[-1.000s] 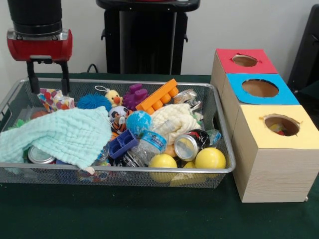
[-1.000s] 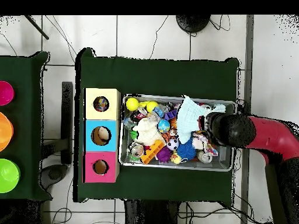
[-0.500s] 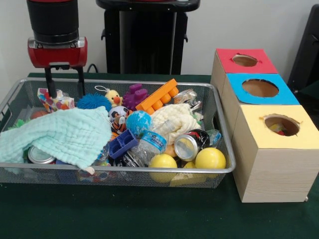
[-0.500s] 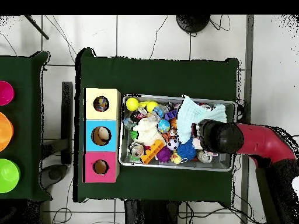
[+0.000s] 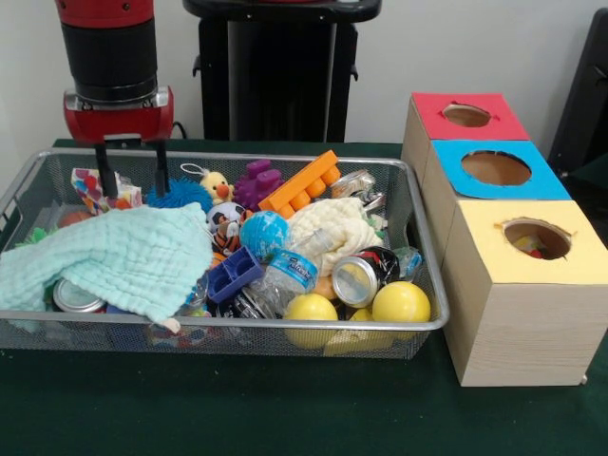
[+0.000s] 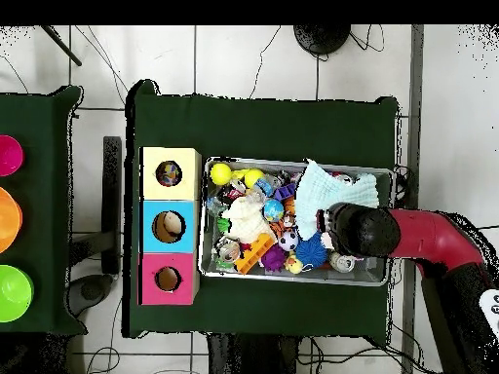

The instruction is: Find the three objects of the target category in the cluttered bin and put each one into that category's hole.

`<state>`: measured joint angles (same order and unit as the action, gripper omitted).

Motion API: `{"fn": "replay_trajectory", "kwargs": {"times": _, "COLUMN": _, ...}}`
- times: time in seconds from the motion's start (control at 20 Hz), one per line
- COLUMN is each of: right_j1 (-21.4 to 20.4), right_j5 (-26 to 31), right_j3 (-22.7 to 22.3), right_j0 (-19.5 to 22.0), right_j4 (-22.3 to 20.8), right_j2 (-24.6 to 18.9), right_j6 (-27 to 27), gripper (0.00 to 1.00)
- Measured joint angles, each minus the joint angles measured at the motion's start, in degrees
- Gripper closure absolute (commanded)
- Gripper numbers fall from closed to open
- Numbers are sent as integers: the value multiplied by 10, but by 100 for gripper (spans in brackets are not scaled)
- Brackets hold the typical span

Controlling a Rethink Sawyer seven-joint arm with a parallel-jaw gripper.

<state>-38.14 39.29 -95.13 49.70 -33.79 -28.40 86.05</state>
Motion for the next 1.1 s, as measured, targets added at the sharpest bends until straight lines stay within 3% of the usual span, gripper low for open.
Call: {"fn": "replay_trajectory", "kwargs": {"times": 1.1, "right_j1": 12, "right_j5": -9, "right_j3": 2, "right_j0": 9, "right_j4": -17, "right_j2": -6, "right_j6": 0, "gripper": 0}}
